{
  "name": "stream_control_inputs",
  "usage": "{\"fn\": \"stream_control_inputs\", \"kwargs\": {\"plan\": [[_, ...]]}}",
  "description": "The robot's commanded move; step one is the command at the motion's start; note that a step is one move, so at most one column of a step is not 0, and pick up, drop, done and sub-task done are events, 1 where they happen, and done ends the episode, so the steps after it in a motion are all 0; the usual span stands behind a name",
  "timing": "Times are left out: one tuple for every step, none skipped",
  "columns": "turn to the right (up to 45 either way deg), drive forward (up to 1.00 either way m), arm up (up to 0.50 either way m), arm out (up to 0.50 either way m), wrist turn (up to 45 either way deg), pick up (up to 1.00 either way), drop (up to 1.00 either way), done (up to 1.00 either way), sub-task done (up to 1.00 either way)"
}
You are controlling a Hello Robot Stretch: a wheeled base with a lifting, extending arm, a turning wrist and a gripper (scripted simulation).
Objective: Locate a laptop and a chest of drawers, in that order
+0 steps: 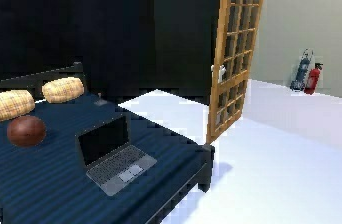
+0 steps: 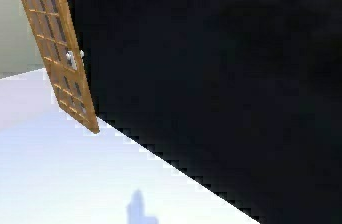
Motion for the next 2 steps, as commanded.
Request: {"fn": "stream_control_inputs", "kwargs": {"plan": [[-15.0, 0.0, 0.0, 0.0, 0.0, 0.0, 0.0, 0.0, 0.0], [0.0, 0.0, 0.0, 0.0, 0.0, 0.0, 0.0, 0.0, 1.0]]}}
